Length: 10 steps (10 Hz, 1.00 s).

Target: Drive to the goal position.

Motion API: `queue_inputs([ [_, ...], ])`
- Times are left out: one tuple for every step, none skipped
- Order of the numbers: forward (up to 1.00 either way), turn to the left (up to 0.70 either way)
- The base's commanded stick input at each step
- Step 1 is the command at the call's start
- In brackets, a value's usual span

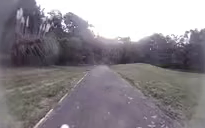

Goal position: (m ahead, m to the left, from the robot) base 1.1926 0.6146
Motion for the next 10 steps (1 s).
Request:
queue_inputs([
  [0.50, 0.04],
  [0.50, 0.04],
  [0.50, 0.02],
  [0.50, 0.00],
  [0.50, 0.00],
  [0.50, 0.00],
  [0.50, 0.00],
  [0.50, 0.00],
  [0.50, 0.00],
  [0.50, 0.00],
])
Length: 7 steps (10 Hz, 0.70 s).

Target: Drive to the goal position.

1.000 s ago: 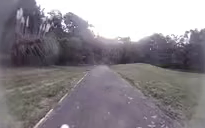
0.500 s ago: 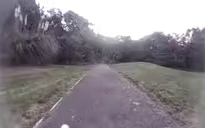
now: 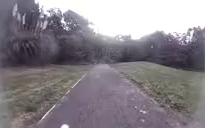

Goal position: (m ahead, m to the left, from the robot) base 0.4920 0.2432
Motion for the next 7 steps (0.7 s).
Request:
queue_inputs([
  [0.50, 0.00],
  [0.50, 0.00],
  [0.50, 0.01],
  [0.50, 0.09],
  [0.50, 0.08],
  [0.50, 0.00],
  [0.50, 0.00],
])
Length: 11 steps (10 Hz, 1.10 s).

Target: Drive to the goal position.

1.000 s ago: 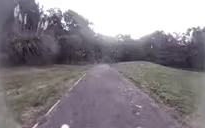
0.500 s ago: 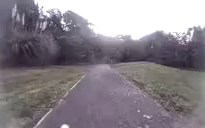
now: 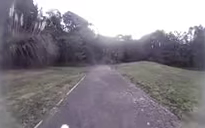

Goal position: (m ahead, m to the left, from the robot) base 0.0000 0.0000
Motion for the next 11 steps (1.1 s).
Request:
queue_inputs([
  [0.50, 0.00],
  [0.50, 0.00],
  [0.50, 0.05],
  [0.50, 0.05],
  [0.50, 0.03],
  [0.50, 0.04],
  [0.50, 0.05],
  [0.50, 0.13],
  [0.50, 0.05],
  [0.50, 0.00],
  [0.50, 0.00],
])
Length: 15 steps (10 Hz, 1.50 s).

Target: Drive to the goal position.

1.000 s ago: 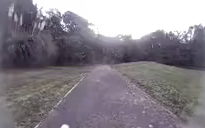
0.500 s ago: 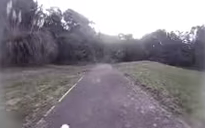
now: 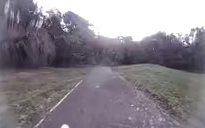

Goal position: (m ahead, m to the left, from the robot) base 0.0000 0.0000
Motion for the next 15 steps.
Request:
queue_inputs([
  [0.50, 0.06],
  [0.50, 0.06],
  [0.50, 0.00],
  [0.50, 0.00],
  [0.50, 0.00],
  [0.50, 0.00],
  [0.50, 0.00],
  [0.50, 0.00],
  [0.50, 0.00],
  [0.50, 0.00],
  [0.50, 0.04],
  [0.50, 0.03],
  [0.50, 0.01],
  [0.50, 0.00],
  [0.50, 0.00],
])
